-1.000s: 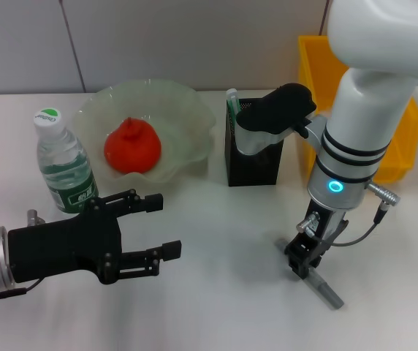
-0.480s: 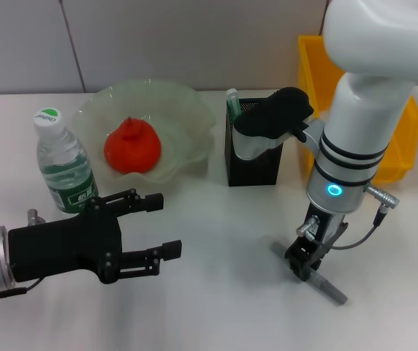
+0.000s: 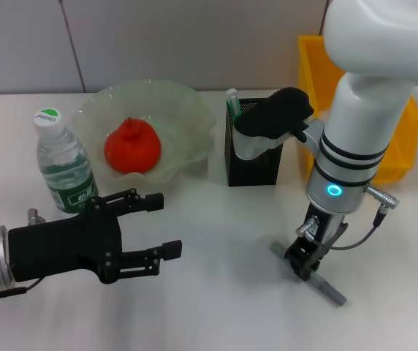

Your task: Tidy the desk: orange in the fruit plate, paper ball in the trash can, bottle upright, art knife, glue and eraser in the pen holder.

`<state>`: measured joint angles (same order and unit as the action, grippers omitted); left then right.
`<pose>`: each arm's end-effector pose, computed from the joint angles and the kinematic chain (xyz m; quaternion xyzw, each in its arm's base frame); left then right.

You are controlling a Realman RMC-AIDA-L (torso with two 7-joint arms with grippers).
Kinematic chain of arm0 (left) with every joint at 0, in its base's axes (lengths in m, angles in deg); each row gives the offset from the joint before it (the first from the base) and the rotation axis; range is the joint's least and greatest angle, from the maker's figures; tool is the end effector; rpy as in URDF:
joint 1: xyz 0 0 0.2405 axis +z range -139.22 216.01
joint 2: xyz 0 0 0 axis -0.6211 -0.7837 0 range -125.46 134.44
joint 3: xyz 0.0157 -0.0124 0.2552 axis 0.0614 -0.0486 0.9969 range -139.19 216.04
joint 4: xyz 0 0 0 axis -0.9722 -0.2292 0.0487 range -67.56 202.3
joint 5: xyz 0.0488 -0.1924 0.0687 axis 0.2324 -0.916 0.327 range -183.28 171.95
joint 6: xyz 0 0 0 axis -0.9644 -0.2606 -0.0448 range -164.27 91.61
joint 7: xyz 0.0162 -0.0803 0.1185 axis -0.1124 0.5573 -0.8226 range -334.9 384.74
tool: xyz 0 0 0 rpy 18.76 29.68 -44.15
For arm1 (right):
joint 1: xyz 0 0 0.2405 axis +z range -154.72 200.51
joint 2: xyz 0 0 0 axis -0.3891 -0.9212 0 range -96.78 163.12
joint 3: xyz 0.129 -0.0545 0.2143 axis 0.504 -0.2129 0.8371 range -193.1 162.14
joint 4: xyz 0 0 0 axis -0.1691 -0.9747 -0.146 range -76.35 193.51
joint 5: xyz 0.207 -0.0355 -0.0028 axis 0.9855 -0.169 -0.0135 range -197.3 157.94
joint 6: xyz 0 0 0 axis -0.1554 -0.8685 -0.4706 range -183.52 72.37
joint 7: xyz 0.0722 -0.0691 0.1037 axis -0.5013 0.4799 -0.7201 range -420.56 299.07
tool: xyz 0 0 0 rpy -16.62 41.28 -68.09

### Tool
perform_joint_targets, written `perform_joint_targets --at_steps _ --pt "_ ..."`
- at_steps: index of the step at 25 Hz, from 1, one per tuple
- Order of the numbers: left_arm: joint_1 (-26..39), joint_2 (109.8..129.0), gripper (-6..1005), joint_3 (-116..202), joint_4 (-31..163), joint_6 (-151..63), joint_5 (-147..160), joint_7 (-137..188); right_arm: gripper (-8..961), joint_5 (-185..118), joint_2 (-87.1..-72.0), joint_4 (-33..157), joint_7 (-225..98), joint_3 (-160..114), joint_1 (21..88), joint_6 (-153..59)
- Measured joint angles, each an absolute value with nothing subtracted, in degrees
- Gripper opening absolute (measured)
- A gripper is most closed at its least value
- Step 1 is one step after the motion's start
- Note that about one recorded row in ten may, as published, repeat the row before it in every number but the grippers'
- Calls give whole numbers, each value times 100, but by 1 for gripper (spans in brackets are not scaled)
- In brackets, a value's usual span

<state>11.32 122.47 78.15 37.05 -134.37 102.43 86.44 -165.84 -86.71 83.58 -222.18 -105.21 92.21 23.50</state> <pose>-0.2658 0.2944 -0.0044 -0.9352 -0.1152 -0.3153 0.1126 0.1510 0.3837 -0.0872 -0.8456 0.3900 -0.3449 0.1182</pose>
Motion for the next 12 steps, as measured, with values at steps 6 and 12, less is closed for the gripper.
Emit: perform_joint_targets --at_steps 6,12 --pt "1142 12235 812 7815 3705 -13441 10244 8644 138 -16573 -8626 9424 -22214 -10461 8751 2613" --pt "1170 12236 813 7815 3705 -13442 10244 8644 136 -16528 -8611 11303 -21436 -9641 7758 2858"
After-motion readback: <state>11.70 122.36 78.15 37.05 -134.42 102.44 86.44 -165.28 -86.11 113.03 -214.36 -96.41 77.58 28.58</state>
